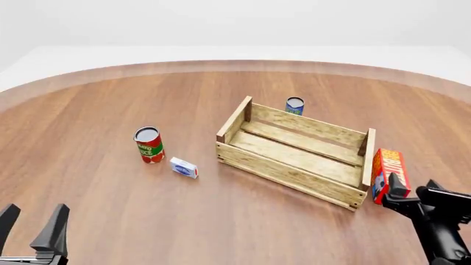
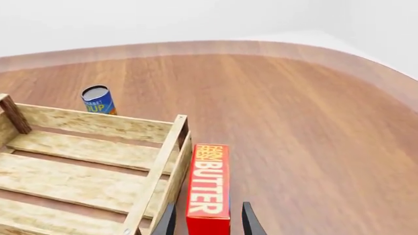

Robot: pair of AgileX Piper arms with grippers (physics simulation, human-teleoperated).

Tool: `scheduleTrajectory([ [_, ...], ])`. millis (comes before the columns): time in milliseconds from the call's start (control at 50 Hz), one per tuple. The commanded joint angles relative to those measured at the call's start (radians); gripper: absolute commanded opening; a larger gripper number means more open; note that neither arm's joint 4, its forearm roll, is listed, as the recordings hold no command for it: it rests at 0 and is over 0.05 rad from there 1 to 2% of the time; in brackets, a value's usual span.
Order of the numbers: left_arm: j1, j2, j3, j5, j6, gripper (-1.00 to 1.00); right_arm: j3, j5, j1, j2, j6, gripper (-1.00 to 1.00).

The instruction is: Pick up the butter and put it in the tray.

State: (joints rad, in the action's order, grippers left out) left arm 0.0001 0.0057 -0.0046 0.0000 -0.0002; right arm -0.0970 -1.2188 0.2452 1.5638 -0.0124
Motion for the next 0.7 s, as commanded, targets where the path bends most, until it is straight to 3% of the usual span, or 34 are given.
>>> scheduleTrajectory([
  [20, 0.000, 0.000, 0.000, 0.000, 0.000, 1.00, -0.032, -0.001, 0.002, 0.052, -0.006, 1.00],
  [700, 0.000, 0.000, 0.000, 0.000, 0.000, 1.00, -0.079, -0.001, -0.008, 0.152, -0.037, 1.00],
])
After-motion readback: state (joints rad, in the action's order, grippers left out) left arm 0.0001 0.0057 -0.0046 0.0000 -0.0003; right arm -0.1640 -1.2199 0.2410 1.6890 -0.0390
